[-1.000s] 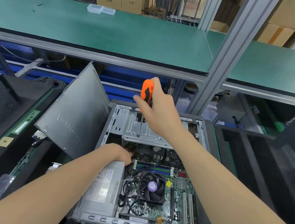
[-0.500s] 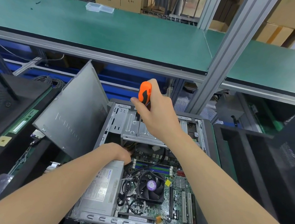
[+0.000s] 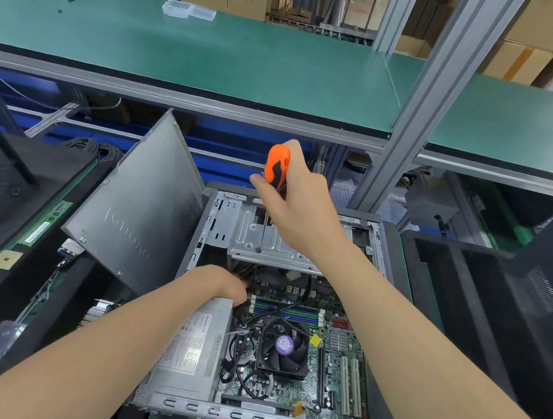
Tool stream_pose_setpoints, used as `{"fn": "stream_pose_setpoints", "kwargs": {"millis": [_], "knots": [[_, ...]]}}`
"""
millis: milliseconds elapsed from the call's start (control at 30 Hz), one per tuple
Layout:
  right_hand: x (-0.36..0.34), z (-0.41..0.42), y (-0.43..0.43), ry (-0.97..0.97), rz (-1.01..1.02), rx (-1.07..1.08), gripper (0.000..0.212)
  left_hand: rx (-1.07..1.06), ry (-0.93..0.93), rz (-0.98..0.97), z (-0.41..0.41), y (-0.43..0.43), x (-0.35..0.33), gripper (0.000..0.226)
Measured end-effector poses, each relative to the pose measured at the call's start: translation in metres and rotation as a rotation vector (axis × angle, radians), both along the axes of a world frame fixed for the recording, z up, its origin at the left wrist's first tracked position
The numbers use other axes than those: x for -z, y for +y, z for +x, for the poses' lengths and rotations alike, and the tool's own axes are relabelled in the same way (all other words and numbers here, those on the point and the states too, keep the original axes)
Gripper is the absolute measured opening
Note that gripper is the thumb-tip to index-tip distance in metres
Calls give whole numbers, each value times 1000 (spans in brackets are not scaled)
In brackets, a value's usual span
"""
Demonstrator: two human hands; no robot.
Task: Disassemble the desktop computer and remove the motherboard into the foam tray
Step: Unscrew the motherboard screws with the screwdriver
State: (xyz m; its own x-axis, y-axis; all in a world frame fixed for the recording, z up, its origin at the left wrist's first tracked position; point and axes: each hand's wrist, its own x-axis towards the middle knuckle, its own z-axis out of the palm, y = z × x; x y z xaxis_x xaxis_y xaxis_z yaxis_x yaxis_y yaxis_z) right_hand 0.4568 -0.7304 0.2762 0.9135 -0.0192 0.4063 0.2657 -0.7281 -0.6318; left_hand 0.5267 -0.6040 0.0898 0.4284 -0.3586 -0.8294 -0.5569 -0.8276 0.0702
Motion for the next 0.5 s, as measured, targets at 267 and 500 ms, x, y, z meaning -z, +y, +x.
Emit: {"fn": "stream_pose_setpoints", "kwargs": {"millis": [267, 500], "knots": [[1, 1, -1, 15, 4, 16, 27, -26, -14, 31, 0, 1, 2, 80], [0, 3, 0, 34, -6, 25, 29, 10, -26, 35, 0, 1, 1, 78]]}}
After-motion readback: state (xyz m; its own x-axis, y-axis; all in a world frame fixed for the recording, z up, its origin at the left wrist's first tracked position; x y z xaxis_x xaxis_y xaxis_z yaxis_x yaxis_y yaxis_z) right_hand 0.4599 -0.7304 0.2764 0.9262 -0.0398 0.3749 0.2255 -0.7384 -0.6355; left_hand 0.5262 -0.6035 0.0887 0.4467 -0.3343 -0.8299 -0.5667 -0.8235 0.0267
